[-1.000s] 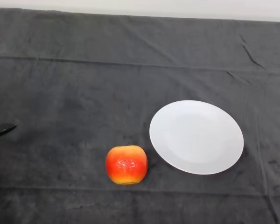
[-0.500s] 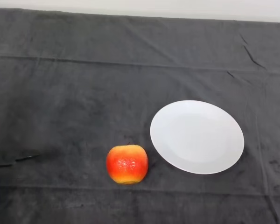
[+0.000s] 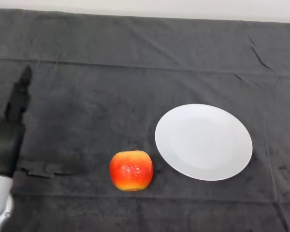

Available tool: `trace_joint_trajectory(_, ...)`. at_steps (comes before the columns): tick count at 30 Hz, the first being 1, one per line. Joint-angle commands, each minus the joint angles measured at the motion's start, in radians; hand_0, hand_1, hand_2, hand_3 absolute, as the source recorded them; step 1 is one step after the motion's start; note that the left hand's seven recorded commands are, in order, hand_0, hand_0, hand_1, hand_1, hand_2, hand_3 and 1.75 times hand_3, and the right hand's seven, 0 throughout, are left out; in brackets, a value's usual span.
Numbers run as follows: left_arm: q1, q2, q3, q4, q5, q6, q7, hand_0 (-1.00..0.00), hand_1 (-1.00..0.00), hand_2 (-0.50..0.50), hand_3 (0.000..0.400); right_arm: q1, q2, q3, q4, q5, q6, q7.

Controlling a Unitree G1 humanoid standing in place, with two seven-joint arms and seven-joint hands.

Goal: Move the apple to the plate

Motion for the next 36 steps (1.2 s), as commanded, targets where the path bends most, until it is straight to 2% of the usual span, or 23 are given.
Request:
trace_joint_trajectory(1,0.022,-0.001,-0.028,-0.057,0.019,0.018,-0.021,0.0,0.0,0.0,0.0,0.036,0.13,0.0002,0.066,0.005,0.067,0.0024)
trace_joint_trajectory(13,0.003,-0.001,-0.087,-0.086,0.019,0.095,-0.097,0.0,0.0,0.0,0.0,0.036,0.13,0.0034,0.065,0.0089,0.068,0.0033)
trace_joint_trajectory(25,-0.045,-0.066,-0.175,-0.085,0.051,0.14,-0.069,0.0,0.0,0.0,0.0,0.036,0.13,0.0063,0.064,0.0126,0.068,0.0041)
trace_joint_trajectory(36,-0.105,-0.09,-0.241,-0.028,0.032,0.13,-0.05,0.0,0.0,0.0,0.0,0.036,0.131,0.0085,0.064,0.0153,0.068,0.0048)
